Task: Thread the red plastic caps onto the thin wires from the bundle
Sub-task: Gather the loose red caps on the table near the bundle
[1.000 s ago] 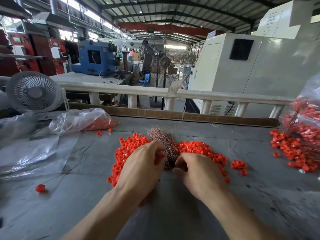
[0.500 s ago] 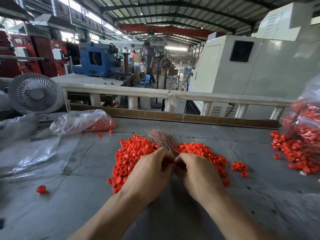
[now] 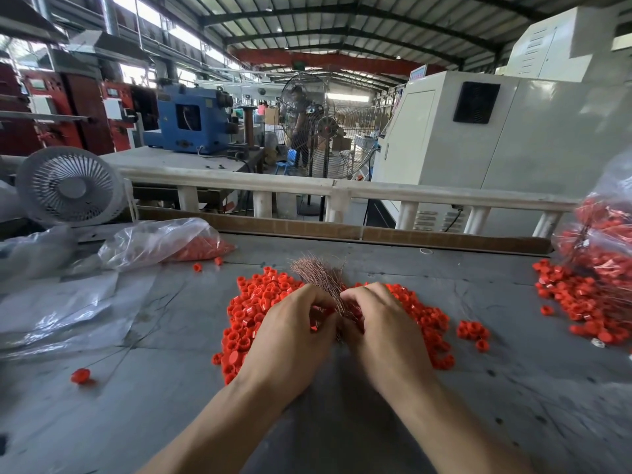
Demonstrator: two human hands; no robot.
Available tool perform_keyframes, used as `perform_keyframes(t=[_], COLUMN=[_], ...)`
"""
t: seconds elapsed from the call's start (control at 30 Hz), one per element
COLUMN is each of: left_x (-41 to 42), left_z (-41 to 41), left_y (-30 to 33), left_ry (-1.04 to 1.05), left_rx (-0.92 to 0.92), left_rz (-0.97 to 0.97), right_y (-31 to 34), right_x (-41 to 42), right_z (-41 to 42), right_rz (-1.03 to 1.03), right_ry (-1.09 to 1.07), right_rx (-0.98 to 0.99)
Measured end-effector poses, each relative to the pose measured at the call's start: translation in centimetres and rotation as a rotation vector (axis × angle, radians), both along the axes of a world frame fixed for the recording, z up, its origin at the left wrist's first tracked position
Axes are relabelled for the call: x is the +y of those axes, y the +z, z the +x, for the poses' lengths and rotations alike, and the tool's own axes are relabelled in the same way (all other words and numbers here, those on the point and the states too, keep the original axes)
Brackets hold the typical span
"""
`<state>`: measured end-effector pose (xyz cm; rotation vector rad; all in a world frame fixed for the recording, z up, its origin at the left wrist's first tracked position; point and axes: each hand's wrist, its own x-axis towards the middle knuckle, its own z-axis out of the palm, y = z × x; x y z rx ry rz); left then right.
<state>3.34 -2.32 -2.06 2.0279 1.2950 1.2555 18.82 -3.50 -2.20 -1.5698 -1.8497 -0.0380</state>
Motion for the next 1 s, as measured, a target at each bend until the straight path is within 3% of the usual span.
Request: perform_keyframes(t=[0.6,1.0], left_x=[0.0,-0.1], left_z=[0.2,0.0], left_y=[-0.4,-0.3], left_ry=[-0.018,-0.052], left_rx=[0.045,-0.053], left_rz=[0.020,-0.017], right_y=[-0.7,0.2], right_x=[1.3,0.7], right_z=[-0.1,-1.0], right_rz=[-0.002,0.281], right_ry=[-0.006,0.063], right_rx=[0.036,0.181])
